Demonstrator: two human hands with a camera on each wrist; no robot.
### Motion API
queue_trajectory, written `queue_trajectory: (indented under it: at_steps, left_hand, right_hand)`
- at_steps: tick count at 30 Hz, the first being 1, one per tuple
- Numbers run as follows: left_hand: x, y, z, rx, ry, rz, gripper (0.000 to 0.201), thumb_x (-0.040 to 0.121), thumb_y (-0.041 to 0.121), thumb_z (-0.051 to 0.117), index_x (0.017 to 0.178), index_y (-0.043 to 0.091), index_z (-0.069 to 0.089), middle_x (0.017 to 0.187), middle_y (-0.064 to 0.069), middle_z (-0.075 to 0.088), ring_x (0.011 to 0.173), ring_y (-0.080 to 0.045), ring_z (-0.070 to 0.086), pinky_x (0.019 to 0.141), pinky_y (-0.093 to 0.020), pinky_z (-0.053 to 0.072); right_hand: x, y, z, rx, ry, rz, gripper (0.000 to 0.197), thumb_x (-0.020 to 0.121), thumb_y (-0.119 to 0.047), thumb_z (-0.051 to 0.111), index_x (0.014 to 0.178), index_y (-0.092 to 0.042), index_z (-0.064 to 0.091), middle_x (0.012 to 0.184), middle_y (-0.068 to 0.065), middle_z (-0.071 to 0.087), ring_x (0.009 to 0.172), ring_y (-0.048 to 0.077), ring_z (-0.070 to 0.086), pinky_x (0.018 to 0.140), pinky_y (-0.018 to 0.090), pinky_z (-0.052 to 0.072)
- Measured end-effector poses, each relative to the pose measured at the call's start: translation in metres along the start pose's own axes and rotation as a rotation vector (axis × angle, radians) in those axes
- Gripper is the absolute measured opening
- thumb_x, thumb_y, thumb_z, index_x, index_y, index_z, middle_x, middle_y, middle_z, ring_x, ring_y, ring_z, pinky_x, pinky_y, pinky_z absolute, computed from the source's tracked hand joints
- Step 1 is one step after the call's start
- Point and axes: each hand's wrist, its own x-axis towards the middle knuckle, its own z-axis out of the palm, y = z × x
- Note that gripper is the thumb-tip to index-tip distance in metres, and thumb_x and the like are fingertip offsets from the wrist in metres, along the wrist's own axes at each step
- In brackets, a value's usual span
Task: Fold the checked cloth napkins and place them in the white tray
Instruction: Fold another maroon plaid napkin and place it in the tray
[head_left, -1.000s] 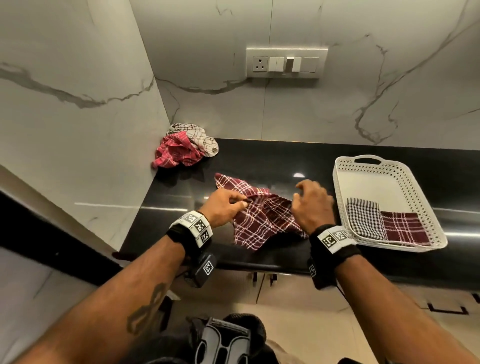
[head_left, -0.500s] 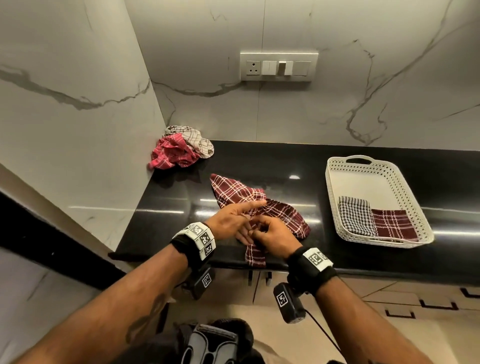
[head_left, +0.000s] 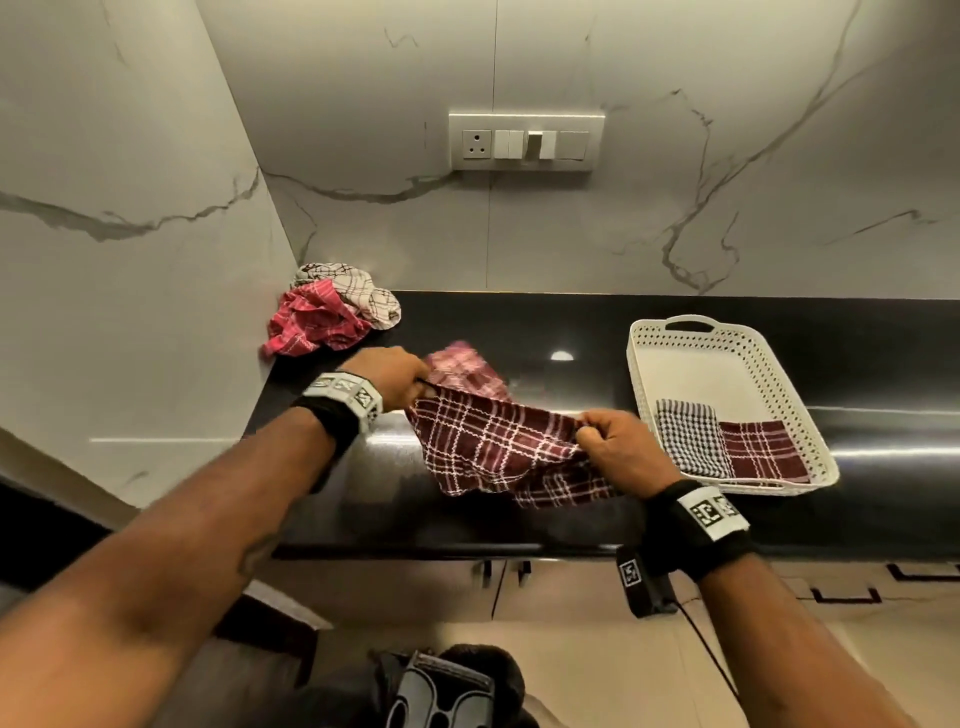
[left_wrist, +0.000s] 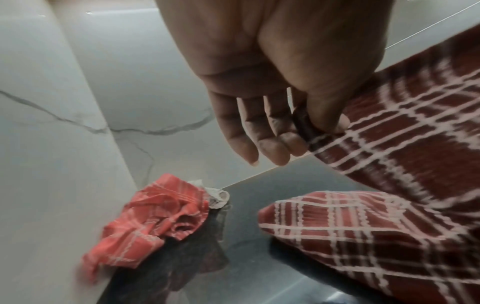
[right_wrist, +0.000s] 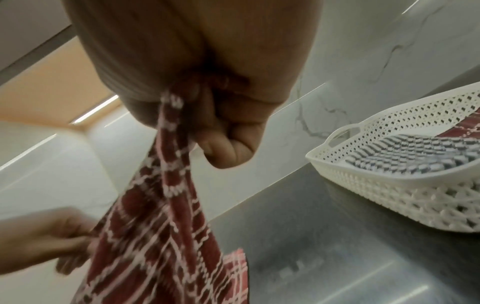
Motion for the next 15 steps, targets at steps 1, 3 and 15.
queue_trajectory:
  at_steps: [1,3,15]
  left_hand:
    - [0.002,-0.016,-0.002,0.010,-0.003,-0.022,0.029,0.096,0.049,0.053,0.113,0.032,0.070,0.108,-0.001,0.071,0.098,-0.027,0.067,0.081,-0.035,0.053]
    - [0.006,-0.044,-0.003,-0.018,0.017,-0.068,0.025,0.096,0.044,0.056,0.110,0.031,0.072,0.105,0.001,0.072,0.095,-0.025,0.067,0.083,-0.037,0.055]
    - [0.057,-0.135,-0.116,0.054,0.420,-0.325,0.021,0.086,0.006,0.057,0.106,0.009,0.063,0.106,-0.016,0.069,0.095,-0.038,0.069,0.079,-0.043,0.056]
  right_hand:
    - [0.006,0.002,-0.008,-0.007,0.028,0.003,0.022,0.089,-0.016,0.056,0.069,-0.009,0.059,0.061,-0.005,0.057,0.056,0.008,0.049,0.057,0.030,0.040]
    - [0.019,0.000,-0.021,-0.016,0.048,0.001,0.017,0.092,-0.016,0.061,0.076,-0.013,0.068,0.068,-0.007,0.065,0.061,0.006,0.058,0.059,0.023,0.045]
    - [0.175,-0.072,-0.110,-0.372,0.449,-0.056,0.023,0.086,-0.007,0.060,0.097,-0.013,0.078,0.095,0.017,0.075,0.090,0.035,0.070,0.082,0.039,0.058]
